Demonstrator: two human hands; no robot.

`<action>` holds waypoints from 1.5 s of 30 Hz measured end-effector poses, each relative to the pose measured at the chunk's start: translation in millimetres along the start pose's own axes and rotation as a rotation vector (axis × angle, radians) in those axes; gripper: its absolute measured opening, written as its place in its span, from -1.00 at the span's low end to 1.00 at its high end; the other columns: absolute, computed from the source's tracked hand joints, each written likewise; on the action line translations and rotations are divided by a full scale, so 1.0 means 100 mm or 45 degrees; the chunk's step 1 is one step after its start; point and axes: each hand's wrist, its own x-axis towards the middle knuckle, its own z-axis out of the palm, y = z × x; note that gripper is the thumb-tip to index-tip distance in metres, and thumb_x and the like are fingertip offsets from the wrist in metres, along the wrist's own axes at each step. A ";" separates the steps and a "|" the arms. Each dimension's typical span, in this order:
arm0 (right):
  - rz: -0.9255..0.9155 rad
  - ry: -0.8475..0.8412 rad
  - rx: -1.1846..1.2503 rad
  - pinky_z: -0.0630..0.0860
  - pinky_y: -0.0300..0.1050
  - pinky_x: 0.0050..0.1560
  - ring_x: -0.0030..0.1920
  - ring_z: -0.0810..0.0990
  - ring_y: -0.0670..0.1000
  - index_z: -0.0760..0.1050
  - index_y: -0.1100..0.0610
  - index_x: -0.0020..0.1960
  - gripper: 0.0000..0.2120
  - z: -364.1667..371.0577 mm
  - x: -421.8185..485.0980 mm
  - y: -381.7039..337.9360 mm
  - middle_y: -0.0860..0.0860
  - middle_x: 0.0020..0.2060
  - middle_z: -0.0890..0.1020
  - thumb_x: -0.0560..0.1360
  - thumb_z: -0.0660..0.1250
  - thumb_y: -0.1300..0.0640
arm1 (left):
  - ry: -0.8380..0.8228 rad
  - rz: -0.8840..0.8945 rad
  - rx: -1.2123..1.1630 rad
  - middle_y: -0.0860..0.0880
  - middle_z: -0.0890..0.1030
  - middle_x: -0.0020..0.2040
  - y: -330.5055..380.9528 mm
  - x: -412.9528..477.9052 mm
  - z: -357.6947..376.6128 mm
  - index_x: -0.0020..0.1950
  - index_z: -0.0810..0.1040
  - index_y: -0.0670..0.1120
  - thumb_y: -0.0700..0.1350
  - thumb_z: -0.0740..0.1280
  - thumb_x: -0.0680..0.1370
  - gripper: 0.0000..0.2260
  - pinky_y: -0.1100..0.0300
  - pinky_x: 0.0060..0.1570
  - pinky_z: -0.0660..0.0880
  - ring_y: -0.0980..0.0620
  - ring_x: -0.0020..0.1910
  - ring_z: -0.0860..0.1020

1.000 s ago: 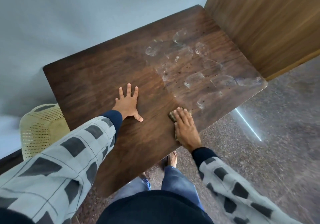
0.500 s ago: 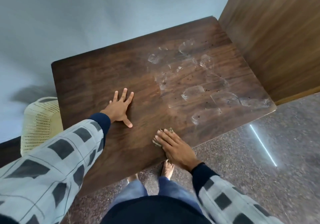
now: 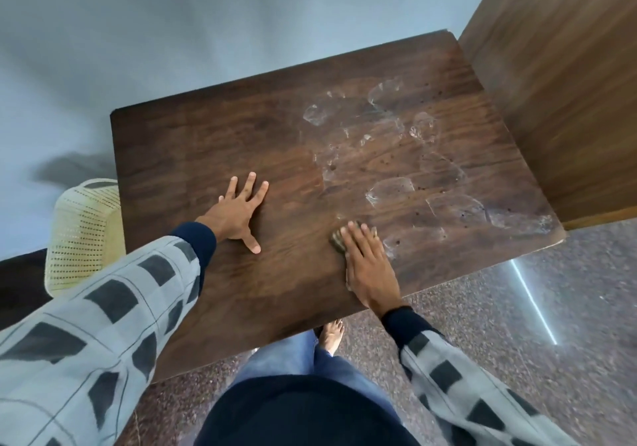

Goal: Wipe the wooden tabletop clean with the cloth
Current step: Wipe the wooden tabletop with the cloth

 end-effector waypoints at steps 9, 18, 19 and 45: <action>-0.321 -0.162 -0.101 0.05 0.11 0.59 0.63 -0.12 0.02 0.00 0.01 0.65 -0.42 -0.14 0.21 0.20 -0.01 0.63 0.00 0.66 0.08 0.13 | -0.023 -0.010 0.002 -0.02 -0.54 0.52 0.01 0.00 -0.03 0.57 -0.43 0.07 0.20 0.64 0.21 0.38 -0.33 0.47 -0.01 -0.29 0.52 -0.42; -0.253 -0.070 -0.023 0.03 0.06 0.59 0.62 -0.06 -0.02 0.12 0.00 0.62 -0.51 -0.01 0.23 -0.24 -0.05 0.62 0.11 0.70 0.05 0.09 | -0.041 0.005 0.004 -0.03 -0.57 0.50 0.03 -0.02 -0.02 0.57 -0.44 0.05 0.20 0.64 0.22 0.39 -0.31 0.48 -0.04 -0.29 0.50 -0.44; -0.241 -0.078 -0.042 0.03 0.07 0.59 0.62 -0.12 -0.03 0.06 -0.01 0.64 -0.50 -0.05 0.29 -0.13 -0.06 0.62 0.05 0.71 0.01 0.08 | -0.037 0.000 -0.002 -0.04 -0.57 0.49 0.02 -0.01 -0.02 0.57 -0.45 0.04 0.19 0.64 0.22 0.39 -0.31 0.48 -0.05 -0.30 0.50 -0.45; 0.198 0.005 0.035 0.08 0.20 0.57 0.62 -0.05 0.06 0.09 0.04 0.63 -0.50 -0.08 1.53 -0.31 0.01 0.63 0.08 0.69 0.01 0.10 | 0.060 0.003 -0.126 -0.08 -0.49 0.55 -0.14 0.80 -0.96 0.60 -0.37 0.08 0.24 0.63 0.22 0.35 -0.48 0.40 -0.05 -0.39 0.51 -0.38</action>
